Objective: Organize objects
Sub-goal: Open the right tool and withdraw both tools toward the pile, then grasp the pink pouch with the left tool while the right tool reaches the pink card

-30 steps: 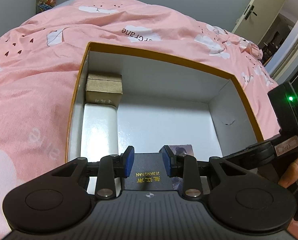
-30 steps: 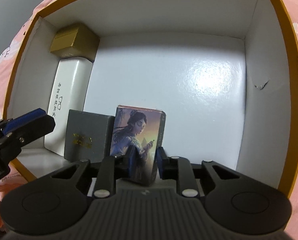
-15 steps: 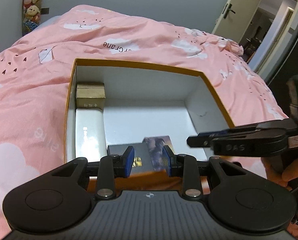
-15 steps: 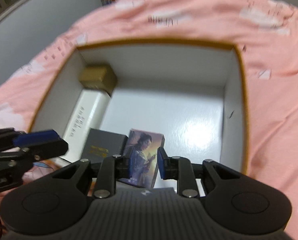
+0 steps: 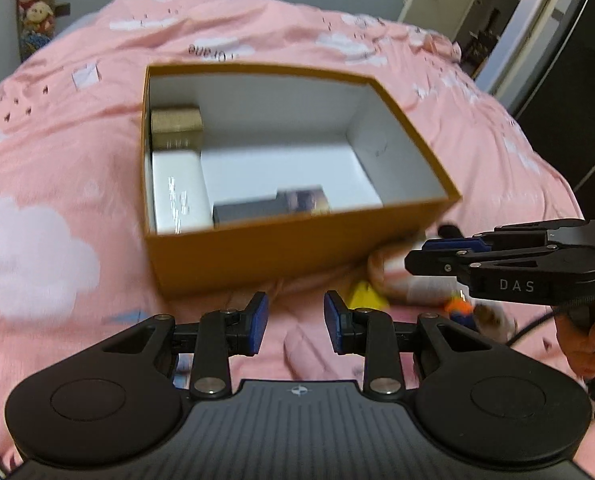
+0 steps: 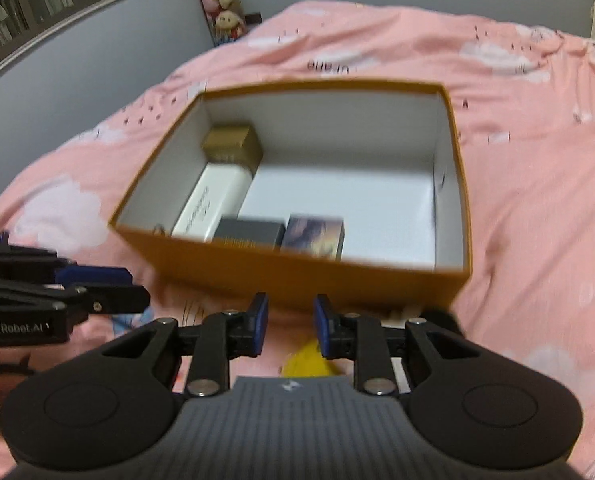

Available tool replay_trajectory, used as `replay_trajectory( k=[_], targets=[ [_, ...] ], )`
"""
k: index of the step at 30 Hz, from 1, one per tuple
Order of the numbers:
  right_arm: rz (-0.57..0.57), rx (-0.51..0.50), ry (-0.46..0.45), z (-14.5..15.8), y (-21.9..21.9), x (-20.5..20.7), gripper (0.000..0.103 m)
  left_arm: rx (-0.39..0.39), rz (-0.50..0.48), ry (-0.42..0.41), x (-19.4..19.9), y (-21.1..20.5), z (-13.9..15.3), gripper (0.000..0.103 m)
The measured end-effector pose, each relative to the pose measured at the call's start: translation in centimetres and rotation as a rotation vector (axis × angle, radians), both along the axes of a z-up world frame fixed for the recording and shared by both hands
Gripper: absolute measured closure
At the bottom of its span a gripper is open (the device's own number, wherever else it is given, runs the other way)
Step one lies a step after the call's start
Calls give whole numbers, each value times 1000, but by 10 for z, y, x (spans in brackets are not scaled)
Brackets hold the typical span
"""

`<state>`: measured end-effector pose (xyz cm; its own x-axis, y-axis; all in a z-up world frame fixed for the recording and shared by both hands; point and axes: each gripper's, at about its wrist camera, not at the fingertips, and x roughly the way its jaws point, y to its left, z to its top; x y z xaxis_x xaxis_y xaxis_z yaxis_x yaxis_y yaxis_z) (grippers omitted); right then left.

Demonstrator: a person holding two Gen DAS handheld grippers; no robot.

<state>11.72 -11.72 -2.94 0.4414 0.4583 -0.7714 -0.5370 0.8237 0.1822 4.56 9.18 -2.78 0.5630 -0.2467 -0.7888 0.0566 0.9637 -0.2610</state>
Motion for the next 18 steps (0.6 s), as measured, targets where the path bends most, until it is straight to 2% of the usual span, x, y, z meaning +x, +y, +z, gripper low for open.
replay_trajectory(
  k=[6,10,12,18],
  targets=[
    [-26,-40,68,-13,-9,-24,73,-63,-34,99,-14,8,-13,66],
    [0,-75,110,-21,-10,-35,73,-77,-128,144,-21,4,-16,58],
    [20,-86,128,-23,-10,-40,73,-63,-188,158,-25,-4,-18,54],
    [83,-152,190,-37,-8,-54,73,46,-298,200,-29,-34,-34,50]
  ],
)
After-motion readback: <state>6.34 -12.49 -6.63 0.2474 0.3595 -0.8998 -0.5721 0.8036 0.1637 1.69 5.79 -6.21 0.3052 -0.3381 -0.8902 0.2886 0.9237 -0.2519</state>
